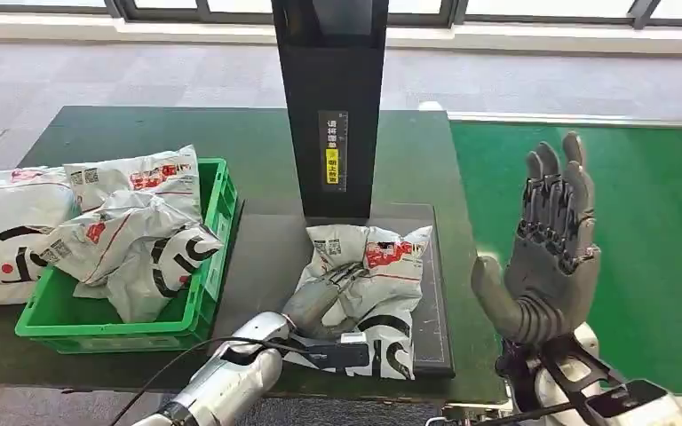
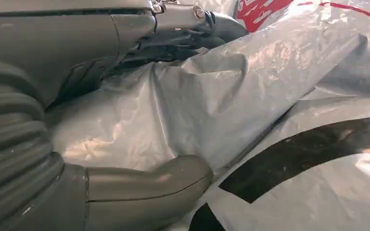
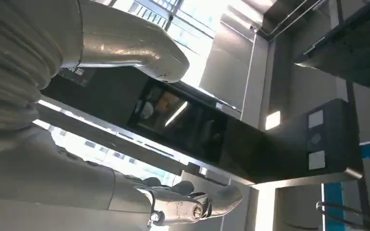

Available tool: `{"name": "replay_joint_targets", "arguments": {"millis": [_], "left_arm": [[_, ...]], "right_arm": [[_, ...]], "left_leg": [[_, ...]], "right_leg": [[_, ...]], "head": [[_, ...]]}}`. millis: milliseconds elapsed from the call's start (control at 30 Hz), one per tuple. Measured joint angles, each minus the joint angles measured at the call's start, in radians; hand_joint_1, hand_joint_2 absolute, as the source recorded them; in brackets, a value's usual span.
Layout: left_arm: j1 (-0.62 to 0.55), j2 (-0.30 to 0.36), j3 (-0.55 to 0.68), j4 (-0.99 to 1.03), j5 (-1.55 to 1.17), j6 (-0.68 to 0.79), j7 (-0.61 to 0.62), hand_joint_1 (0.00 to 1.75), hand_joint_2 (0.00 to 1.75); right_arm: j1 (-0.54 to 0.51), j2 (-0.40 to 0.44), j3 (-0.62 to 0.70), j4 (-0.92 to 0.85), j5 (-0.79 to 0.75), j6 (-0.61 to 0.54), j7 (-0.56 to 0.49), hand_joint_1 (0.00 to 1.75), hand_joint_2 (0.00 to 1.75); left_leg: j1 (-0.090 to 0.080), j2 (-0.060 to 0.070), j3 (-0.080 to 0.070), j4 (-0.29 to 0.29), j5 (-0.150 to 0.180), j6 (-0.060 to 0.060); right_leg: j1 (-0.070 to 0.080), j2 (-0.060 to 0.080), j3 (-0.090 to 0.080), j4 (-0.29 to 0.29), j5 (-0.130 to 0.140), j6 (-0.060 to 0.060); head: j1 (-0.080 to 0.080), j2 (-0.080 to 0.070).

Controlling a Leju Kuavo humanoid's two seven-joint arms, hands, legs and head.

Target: Moved the parcel from conveyor to table for the left to box.

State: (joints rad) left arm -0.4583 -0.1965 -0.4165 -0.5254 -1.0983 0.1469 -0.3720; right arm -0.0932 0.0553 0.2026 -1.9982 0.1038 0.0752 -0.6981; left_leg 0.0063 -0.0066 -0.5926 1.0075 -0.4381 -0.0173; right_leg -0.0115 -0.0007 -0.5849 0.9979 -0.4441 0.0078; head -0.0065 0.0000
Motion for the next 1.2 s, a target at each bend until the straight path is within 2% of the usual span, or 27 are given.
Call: {"name": "replay_joint_targets", "arguments": {"millis": [33,67,300,767,1100,1200], "left_arm": [[-0.002,0.000,-0.001,0.006,-0.001,-0.006,0.005,0.51,1.75],[-0.006,0.000,-0.002,0.012,-0.003,-0.012,0.010,1.75,1.75],[-0.002,0.002,-0.008,0.022,-0.009,0.081,-0.025,1.75,1.75],[-0.004,0.000,-0.008,-0.031,0.003,0.148,-0.041,1.75,1.75],[0.031,0.001,-0.002,-0.069,-0.001,0.188,-0.051,1.75,1.75],[0.050,0.002,0.005,-0.098,0.001,0.239,-0.060,1.75,1.75]], "right_arm": [[0.000,0.000,0.000,0.001,0.000,0.001,0.000,0.00,1.75],[0.000,0.000,0.000,0.002,0.000,0.002,0.000,0.00,1.75],[0.009,0.000,0.000,0.004,0.003,-0.002,0.000,0.00,1.75],[0.001,0.000,0.000,0.006,0.005,-0.003,0.000,0.00,1.75],[0.003,0.000,0.000,0.007,0.022,-0.032,0.000,0.00,1.75],[0.005,0.000,0.000,0.007,0.023,-0.041,0.000,0.00,1.75]], "left_leg": [[0.000,0.000,0.000,0.000,0.000,0.000],[0.000,0.000,0.001,0.000,0.000,0.000],[0.000,-0.001,0.004,0.000,0.000,0.001],[0.000,-0.001,0.003,0.000,0.000,0.001],[0.000,-0.001,0.001,0.000,0.000,0.001],[0.000,-0.001,0.001,0.000,0.000,0.001]], "right_leg": [[0.000,0.000,0.001,0.000,0.000,0.000],[0.000,-0.001,0.002,0.000,0.000,0.000],[0.000,-0.001,0.004,0.000,0.000,0.001],[0.000,-0.001,0.003,0.000,0.000,0.001],[0.000,-0.001,0.001,0.000,0.000,0.001],[0.000,-0.001,0.000,0.000,0.000,0.001]], "head": [[0.000,0.000],[0.000,0.000],[0.000,0.000],[0.000,0.000],[0.000,0.000],[0.000,0.000]]}}
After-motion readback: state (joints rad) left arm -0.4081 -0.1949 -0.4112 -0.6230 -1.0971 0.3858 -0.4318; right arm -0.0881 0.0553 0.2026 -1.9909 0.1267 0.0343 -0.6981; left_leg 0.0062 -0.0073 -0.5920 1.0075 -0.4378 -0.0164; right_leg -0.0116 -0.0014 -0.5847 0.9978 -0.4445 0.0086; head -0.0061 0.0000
